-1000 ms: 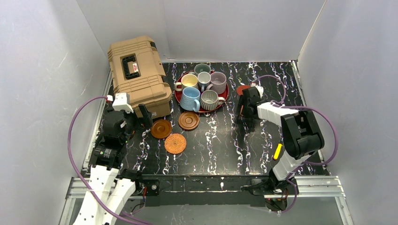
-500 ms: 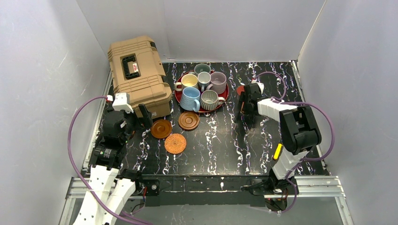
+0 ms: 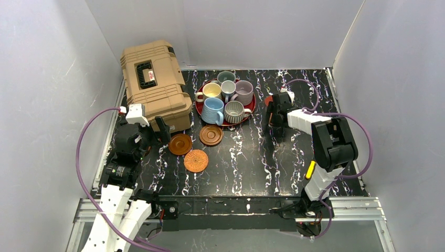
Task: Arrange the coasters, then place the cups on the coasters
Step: Move the coaster to the center of the board.
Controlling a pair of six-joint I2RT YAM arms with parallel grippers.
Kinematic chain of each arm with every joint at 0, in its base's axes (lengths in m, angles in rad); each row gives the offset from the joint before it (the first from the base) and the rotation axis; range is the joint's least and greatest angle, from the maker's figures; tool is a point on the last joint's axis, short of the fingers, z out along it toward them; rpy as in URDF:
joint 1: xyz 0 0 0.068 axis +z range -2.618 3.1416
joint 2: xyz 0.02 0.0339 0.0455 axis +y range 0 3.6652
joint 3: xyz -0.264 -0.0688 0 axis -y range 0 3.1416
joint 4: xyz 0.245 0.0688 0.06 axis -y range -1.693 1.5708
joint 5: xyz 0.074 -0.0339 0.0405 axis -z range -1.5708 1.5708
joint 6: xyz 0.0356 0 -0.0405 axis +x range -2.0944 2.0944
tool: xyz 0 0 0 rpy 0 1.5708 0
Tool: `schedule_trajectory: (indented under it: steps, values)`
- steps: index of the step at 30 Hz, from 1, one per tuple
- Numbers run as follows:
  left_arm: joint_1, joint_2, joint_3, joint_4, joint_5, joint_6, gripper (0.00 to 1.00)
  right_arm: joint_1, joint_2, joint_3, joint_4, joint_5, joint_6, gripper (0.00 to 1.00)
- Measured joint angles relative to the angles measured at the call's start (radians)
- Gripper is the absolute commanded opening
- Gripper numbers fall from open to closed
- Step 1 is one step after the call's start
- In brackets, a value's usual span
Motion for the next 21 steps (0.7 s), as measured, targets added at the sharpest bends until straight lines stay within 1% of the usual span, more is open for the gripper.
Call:
schedule_trajectory:
  steps: [21]
  values:
    - [0.0,0.003,0.0,0.0,0.0,0.0,0.99,-0.006,0.057,0.056,0.035,0.011,-0.005,0.8]
